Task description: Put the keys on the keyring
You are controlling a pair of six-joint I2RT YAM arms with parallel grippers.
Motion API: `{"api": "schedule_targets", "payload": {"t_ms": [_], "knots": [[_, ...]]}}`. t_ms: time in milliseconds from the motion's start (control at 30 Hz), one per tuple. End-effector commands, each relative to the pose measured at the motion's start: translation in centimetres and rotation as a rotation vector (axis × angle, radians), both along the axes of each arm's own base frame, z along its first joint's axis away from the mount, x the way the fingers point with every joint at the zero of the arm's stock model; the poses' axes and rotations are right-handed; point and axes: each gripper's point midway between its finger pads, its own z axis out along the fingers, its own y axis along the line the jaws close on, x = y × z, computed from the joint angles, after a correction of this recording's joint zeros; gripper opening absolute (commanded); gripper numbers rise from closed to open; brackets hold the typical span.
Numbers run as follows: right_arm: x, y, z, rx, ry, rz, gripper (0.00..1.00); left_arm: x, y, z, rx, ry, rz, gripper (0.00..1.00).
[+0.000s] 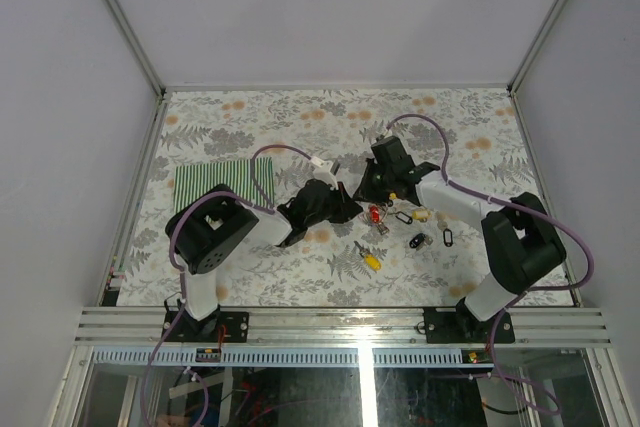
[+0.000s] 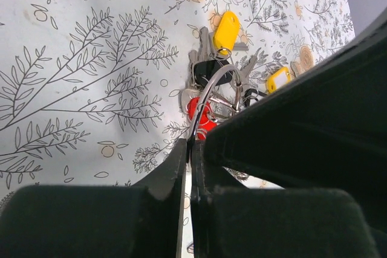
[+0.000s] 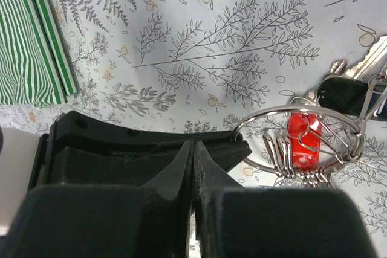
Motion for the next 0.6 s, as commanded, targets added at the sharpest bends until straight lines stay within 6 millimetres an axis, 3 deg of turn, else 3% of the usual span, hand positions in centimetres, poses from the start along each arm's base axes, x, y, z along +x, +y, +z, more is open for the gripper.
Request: {"api": "schedule_targets", "payload": {"t_ms": [0, 100, 267, 567], "knots": [[0.0, -0.3, 3.6, 0.046, -0.076, 0.003, 0.00, 1.6, -0.6, 3.0, -0.045, -0.095, 0.033, 0.00], [0.2, -1.4, 5.1, 0.030, -0.137, -0.014, 0.09, 1.4, -0.3, 3.2, -0.031, -0.101, 0.026, 0.00], [0.0, -4.1, 8.4, -0.021, -0.287, -0.050, 0.37, 0.3, 0.4, 4.5, 0.011, -0.140, -0.027, 0.00], [-3.0, -8.3, 14.7, -0.071, -0.613, 0.015, 0.54, -1.9, 2.2, 11.1, 0.180, -0.273, -0.177, 0.00]]}}
